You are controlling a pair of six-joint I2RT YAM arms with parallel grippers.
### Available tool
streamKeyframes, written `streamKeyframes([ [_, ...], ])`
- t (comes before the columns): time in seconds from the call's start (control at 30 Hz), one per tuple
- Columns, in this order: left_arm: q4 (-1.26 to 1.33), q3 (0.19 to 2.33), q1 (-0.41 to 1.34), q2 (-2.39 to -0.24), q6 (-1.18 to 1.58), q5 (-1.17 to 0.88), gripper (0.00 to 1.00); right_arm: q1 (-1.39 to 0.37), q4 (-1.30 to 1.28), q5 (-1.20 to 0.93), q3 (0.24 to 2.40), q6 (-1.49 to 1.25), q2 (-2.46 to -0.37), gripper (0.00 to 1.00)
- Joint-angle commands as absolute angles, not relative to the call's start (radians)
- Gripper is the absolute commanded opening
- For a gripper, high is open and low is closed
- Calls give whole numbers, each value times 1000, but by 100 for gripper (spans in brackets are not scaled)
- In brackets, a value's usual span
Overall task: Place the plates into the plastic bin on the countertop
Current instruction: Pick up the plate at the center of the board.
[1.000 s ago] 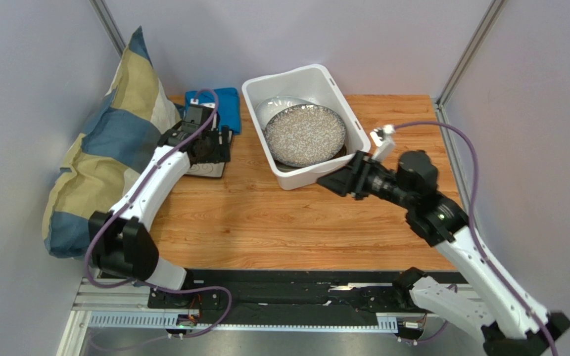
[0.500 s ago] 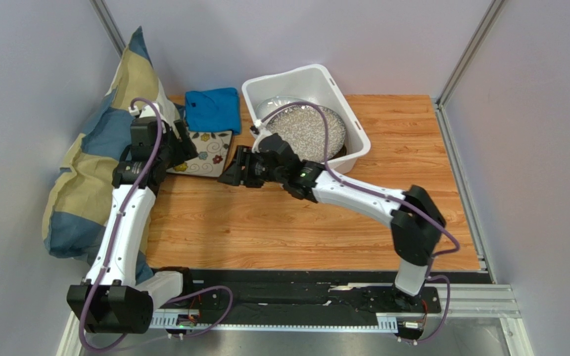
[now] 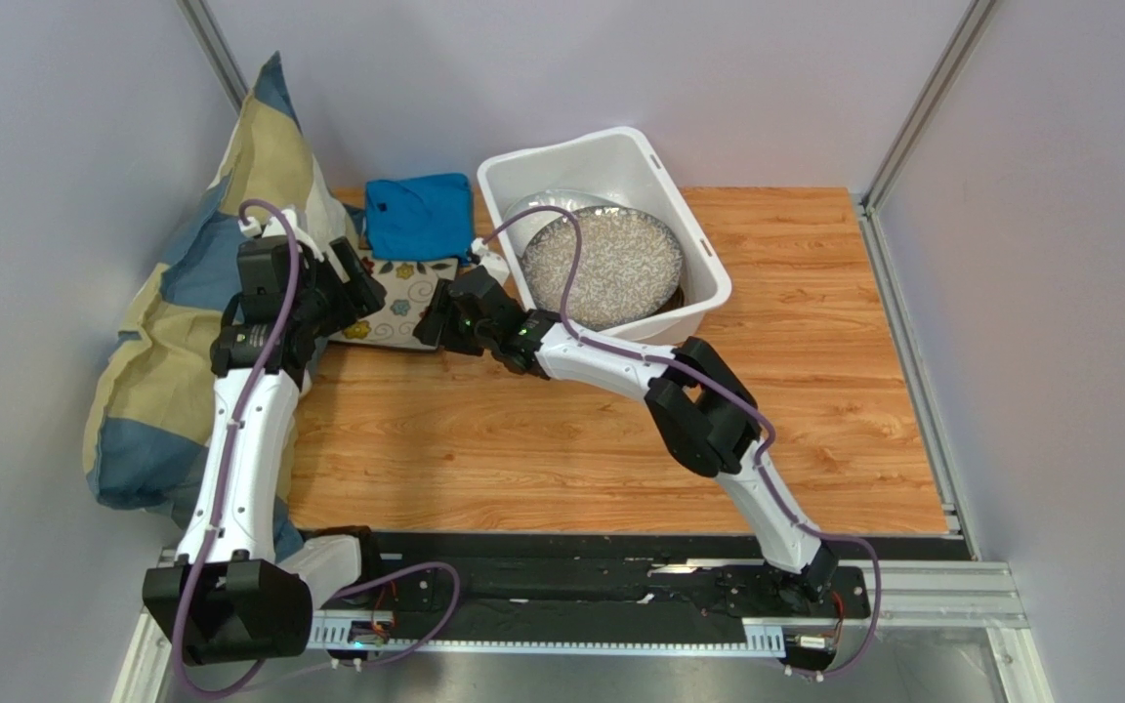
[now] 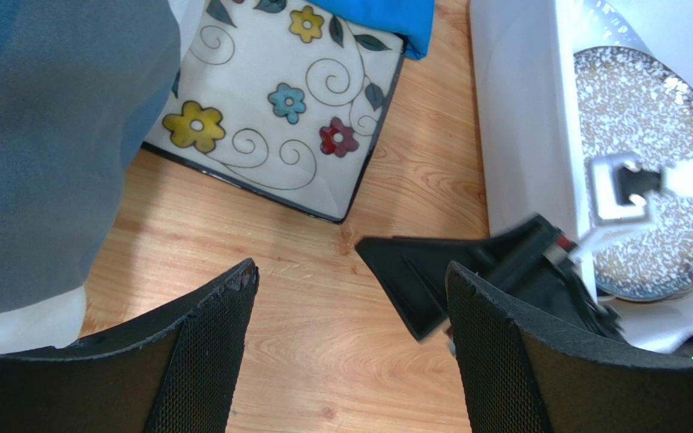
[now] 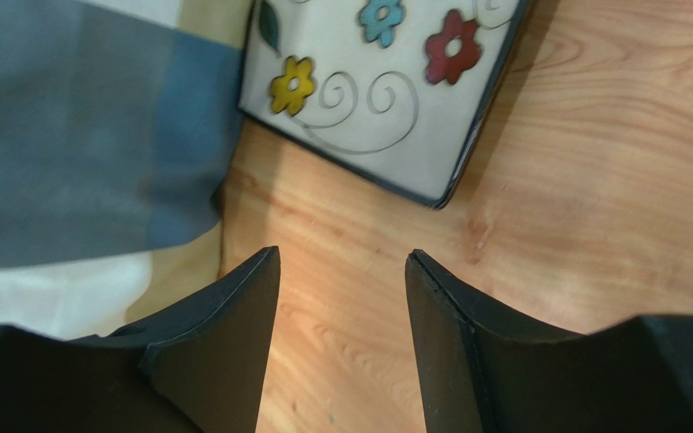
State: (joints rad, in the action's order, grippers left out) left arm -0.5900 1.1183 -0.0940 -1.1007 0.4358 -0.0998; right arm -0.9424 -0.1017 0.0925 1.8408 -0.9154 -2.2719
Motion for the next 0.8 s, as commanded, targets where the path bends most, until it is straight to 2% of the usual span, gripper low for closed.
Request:
streamKeyframes([
  [0.0,-551,1120,-106,-1060,446,-140,81,-910,-146,141,1969,-933,-2370,57],
  [0.3,-543,1115,-121,-1045,453,-156,81,-858,-189,14,2127,-1034,-2536,57],
  [0.53,-538,1111,-137,-1048,460,-181,81,-856,-288,26,2270,-1085,-2631,57],
  [0.77,-529,1103,-147,-1019,468,-192,81,-873,-316,239,2096,-1025,-2482,57],
])
